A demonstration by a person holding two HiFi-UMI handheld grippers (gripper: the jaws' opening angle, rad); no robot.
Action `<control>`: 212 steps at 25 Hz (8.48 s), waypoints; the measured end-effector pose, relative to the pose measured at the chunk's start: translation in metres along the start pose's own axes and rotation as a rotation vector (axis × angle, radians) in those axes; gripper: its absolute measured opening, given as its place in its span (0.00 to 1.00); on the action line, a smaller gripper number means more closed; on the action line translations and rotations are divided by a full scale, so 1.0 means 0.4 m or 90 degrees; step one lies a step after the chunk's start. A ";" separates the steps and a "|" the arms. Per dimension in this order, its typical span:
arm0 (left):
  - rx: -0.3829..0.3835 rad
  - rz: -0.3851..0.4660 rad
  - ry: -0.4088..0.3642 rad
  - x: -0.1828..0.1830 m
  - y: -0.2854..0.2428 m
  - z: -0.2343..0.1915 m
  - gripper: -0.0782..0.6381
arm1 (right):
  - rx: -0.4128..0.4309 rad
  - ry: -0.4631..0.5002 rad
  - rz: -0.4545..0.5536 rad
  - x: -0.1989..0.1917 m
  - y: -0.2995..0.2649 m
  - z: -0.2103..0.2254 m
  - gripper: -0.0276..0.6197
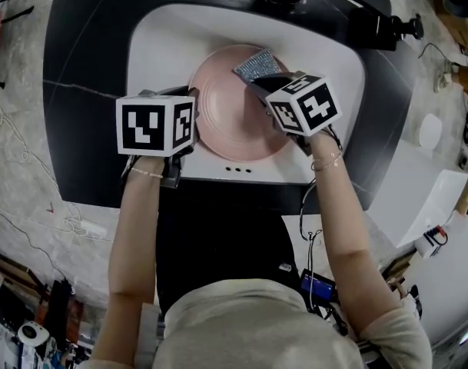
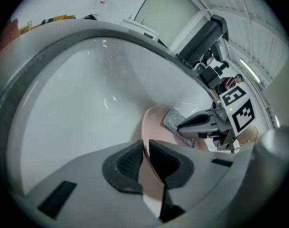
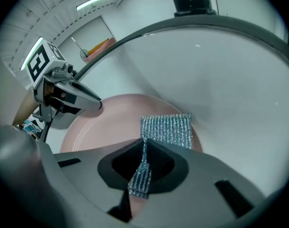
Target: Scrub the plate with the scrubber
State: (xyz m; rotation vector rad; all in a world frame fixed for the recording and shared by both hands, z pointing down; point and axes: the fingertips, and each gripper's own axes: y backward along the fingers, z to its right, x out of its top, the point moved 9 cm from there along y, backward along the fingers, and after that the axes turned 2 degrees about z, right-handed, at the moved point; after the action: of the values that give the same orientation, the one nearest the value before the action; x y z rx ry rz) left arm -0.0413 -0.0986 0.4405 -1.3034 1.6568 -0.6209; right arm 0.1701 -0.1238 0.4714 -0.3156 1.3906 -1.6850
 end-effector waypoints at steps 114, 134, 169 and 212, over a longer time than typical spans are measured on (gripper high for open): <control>0.008 -0.001 0.011 0.016 0.014 0.007 0.18 | 0.031 -0.208 0.069 -0.018 0.027 0.027 0.10; 0.006 -0.008 -0.003 0.017 0.011 0.016 0.18 | 0.081 -0.179 0.004 -0.082 0.062 -0.079 0.10; -0.011 -0.021 -0.037 0.015 0.009 0.029 0.14 | 0.093 -0.167 0.062 0.032 -0.030 -0.079 0.09; -0.195 0.215 -0.132 0.090 0.252 0.233 0.14 | 0.031 -0.218 0.327 -0.009 0.326 -0.191 0.09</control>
State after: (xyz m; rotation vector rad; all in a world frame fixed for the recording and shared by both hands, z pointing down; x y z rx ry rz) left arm -0.0090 -0.0875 0.3026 -1.2107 1.7886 -0.0304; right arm 0.1813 -0.0664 0.3321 -0.1866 1.0603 -1.1749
